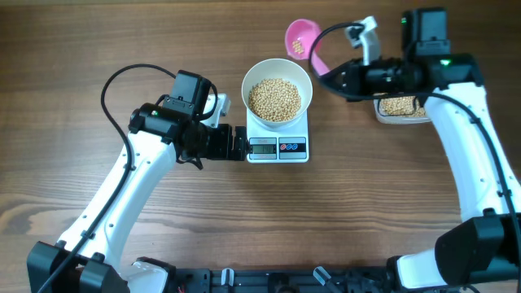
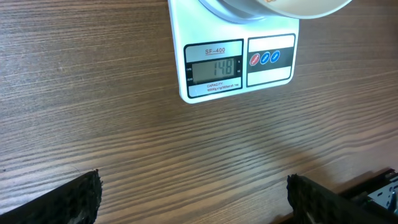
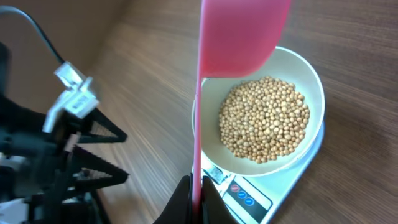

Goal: Scoop item into bowl and weigh 150g on scale

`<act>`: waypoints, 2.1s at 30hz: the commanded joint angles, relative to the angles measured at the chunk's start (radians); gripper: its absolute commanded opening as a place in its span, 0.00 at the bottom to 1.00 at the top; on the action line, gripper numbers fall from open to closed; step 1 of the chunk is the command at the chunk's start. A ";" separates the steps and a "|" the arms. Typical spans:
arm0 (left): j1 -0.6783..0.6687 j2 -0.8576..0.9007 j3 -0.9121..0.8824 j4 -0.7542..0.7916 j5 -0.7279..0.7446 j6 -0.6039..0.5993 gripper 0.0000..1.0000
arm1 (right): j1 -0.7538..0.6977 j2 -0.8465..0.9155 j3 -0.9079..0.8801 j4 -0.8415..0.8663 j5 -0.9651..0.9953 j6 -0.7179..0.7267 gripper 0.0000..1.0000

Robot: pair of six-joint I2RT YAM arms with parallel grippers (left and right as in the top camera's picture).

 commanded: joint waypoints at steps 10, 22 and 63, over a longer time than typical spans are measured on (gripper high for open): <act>0.003 0.006 -0.002 0.003 0.008 0.020 1.00 | 0.077 -0.021 0.013 -0.019 0.174 -0.027 0.04; 0.003 0.006 -0.002 0.006 0.005 0.020 1.00 | 0.119 -0.019 0.010 -0.050 0.293 -0.079 0.04; 0.003 0.006 -0.002 0.006 0.005 0.020 1.00 | 0.277 -0.011 0.010 -0.057 0.625 -0.105 0.04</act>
